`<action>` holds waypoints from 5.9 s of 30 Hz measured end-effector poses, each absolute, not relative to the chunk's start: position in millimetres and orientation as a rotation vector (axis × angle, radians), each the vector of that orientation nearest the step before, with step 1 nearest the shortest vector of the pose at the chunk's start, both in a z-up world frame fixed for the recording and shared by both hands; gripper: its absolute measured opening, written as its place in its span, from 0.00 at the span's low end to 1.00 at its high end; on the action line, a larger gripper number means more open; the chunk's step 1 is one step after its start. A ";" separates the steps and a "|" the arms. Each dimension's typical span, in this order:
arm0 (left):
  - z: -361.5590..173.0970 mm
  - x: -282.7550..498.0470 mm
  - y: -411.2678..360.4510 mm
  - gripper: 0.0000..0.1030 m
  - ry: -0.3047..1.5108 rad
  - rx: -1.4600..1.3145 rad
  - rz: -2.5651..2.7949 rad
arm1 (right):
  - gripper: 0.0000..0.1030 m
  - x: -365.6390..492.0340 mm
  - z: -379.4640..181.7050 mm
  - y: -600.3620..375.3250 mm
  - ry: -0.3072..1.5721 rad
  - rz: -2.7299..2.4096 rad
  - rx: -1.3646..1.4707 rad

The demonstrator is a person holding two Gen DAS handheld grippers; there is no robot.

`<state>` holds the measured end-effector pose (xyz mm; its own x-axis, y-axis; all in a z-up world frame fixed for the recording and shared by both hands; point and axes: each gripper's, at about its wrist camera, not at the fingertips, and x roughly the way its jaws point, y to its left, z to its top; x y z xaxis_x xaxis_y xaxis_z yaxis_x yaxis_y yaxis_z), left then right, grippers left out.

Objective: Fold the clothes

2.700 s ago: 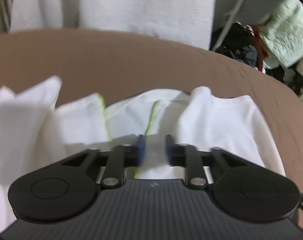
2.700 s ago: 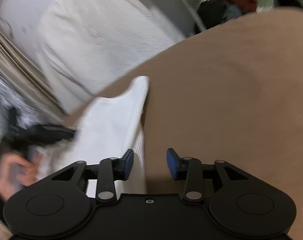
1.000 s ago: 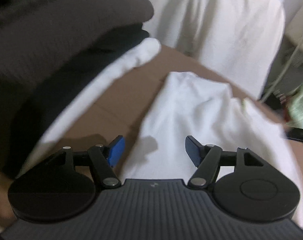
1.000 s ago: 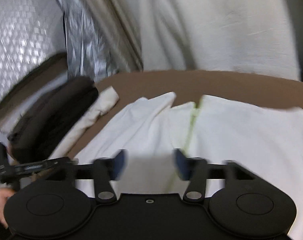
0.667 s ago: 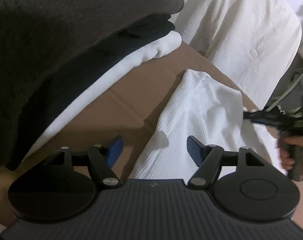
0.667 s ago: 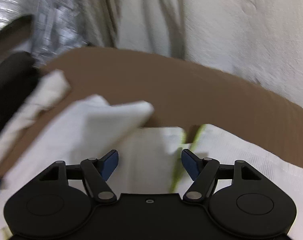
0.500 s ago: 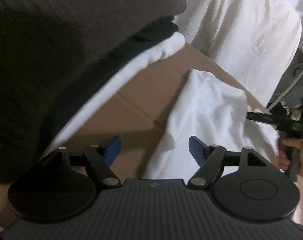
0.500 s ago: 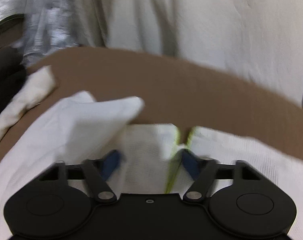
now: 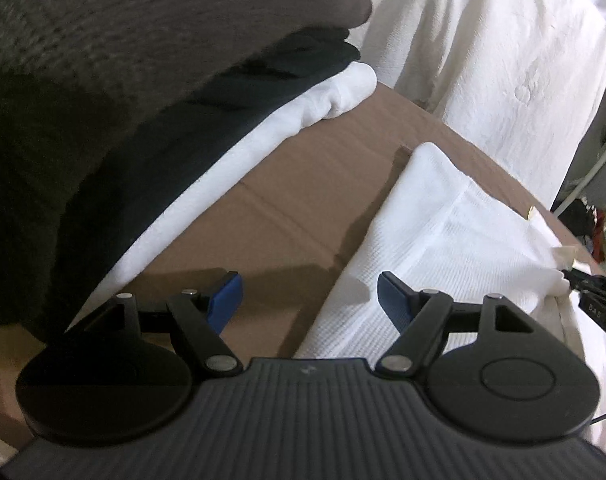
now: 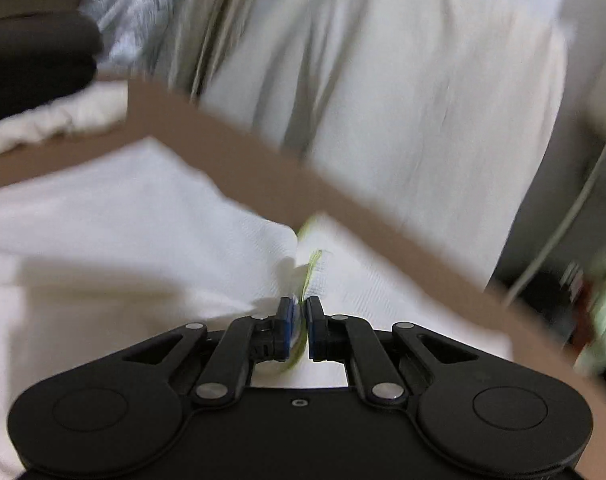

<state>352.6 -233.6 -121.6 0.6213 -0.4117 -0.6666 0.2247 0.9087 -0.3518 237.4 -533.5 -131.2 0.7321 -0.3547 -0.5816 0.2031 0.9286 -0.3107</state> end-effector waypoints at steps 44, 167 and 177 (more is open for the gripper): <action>-108.9 341.4 -183.2 0.72 1.091 -0.340 -0.442 | 0.28 396.0 -14.4 -375.1 0.703 -0.253 0.386; -129.1 462.9 -410.8 0.08 0.843 0.096 -0.587 | 0.42 343.8 -101.3 -498.1 0.898 0.371 0.260; -104.0 430.2 -360.5 0.08 0.790 -0.118 -0.697 | 0.73 368.6 -89.5 -518.1 0.816 0.150 -0.016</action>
<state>430.2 -360.5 -104.0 0.4951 -0.6162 -0.6125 0.5312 0.7726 -0.3478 368.6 -518.1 -89.5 0.6752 0.1276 -0.7265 -0.1400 0.9892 0.0436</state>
